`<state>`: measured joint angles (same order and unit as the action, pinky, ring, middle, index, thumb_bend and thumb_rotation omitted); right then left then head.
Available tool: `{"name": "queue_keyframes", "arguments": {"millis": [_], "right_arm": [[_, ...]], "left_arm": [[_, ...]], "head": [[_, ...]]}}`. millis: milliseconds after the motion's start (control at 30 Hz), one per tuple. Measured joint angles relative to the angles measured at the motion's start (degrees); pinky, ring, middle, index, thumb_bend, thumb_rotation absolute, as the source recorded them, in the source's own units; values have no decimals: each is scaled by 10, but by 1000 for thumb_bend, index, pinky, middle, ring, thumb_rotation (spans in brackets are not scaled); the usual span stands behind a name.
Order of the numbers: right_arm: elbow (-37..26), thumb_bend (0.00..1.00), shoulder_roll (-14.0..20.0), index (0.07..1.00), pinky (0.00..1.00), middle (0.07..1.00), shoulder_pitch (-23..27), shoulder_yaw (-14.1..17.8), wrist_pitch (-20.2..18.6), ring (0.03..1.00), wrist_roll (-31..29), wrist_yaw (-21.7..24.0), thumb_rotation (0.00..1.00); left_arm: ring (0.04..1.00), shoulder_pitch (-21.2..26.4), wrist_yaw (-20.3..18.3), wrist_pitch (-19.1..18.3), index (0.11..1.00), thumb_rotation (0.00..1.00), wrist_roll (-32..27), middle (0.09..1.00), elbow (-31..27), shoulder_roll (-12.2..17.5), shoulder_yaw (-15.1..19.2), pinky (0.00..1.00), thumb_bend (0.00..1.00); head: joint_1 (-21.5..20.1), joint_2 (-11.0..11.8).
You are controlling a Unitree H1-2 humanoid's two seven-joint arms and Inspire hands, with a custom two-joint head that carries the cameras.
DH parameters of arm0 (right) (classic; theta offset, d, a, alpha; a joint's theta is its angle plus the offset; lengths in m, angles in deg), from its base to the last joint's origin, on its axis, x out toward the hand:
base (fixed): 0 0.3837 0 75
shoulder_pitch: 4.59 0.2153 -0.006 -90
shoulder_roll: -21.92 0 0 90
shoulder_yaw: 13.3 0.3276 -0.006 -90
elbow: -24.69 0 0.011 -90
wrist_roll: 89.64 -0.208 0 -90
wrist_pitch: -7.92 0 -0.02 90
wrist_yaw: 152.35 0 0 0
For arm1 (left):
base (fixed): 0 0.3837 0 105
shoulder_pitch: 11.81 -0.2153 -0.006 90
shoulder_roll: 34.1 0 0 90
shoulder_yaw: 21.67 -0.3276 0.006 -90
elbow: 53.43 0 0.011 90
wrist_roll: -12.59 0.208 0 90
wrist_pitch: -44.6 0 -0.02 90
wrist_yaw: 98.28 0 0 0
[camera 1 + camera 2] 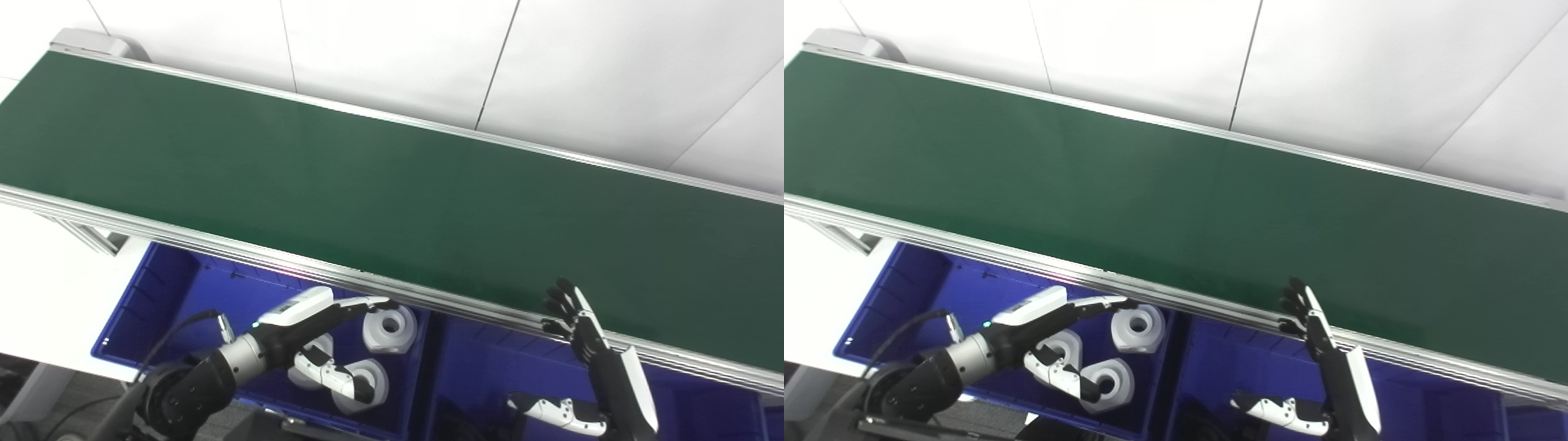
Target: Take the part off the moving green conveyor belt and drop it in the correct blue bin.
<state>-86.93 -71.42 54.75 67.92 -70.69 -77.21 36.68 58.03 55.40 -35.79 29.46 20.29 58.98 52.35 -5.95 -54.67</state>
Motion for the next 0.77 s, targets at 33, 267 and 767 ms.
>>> {"name": "queue_keyframes", "arguments": {"millis": [33,267,767], "right_arm": [[-4,978,-3,960,788,933,-6,-4,-1,894,5,0,413],[-15,979,-42,966,801,929,-32,-30,-27,907,72,-9,403],[-21,988,-95,987,790,949,-50,-74,-61,895,181,-31,454]], "left_arm": [[909,5,2,18,929,554,-27,951,7,-6,0,845,859],[957,51,2,80,979,471,-146,981,87,-26,-6,904,895],[979,55,-23,100,987,438,-222,1000,156,14,19,940,915]], "head": [[-26,-1],[-128,-2],[-226,-9]]}}
